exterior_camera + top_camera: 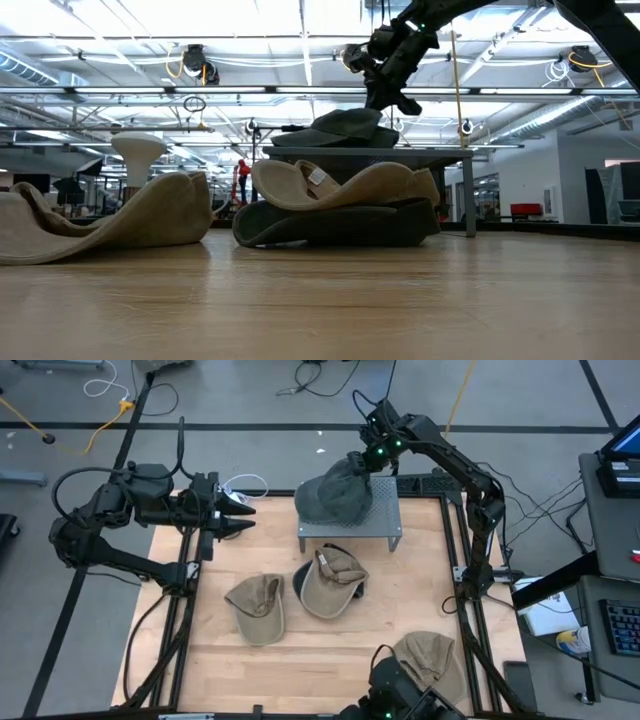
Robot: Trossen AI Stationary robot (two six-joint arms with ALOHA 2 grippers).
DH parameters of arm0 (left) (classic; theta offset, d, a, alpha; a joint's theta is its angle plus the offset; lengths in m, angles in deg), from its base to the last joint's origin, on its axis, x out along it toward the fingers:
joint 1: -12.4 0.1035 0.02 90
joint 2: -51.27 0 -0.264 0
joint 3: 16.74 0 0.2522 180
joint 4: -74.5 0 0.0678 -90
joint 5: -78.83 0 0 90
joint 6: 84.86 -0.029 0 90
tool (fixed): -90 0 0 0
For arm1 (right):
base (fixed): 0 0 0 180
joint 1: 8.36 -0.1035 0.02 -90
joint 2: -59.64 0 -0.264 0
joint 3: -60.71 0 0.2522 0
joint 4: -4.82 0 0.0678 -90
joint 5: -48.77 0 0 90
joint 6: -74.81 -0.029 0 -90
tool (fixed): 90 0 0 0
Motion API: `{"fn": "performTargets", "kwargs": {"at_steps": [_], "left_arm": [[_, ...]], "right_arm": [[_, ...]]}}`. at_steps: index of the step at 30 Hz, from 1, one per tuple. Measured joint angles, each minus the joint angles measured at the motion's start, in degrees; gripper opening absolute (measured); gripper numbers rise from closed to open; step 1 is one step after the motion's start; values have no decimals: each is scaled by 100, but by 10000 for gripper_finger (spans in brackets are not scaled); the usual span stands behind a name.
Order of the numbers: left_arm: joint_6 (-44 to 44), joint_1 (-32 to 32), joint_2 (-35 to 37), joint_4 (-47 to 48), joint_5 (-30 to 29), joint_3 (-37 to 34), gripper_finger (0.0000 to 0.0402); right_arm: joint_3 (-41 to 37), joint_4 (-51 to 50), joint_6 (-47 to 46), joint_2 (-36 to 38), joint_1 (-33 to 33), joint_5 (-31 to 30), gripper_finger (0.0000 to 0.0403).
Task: Pick & Place hat
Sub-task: Stack the green cap on top of the green cap on the shelf
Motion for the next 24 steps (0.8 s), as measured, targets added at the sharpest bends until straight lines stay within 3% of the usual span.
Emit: {"fn": "performTargets", "kwargs": {"at_steps": [4, 12, 17, 24], "left_arm": [[-2, -2, 0, -1, 0, 0, 136], [4, -1, 0, 0, 1, 0, 136], [4, -2, 0, 0, 2, 0, 136], [-61, -2, -13, -2, 4, 0, 136]], "right_arm": [[-390, 57, 0, 10, -166, -445, 8], [-1492, 725, -204, 55, -337, -434, 21], [-1598, 792, -174, 250, -387, -436, 74], [-1602, 959, -76, 670, -405, -456, 181]]}}
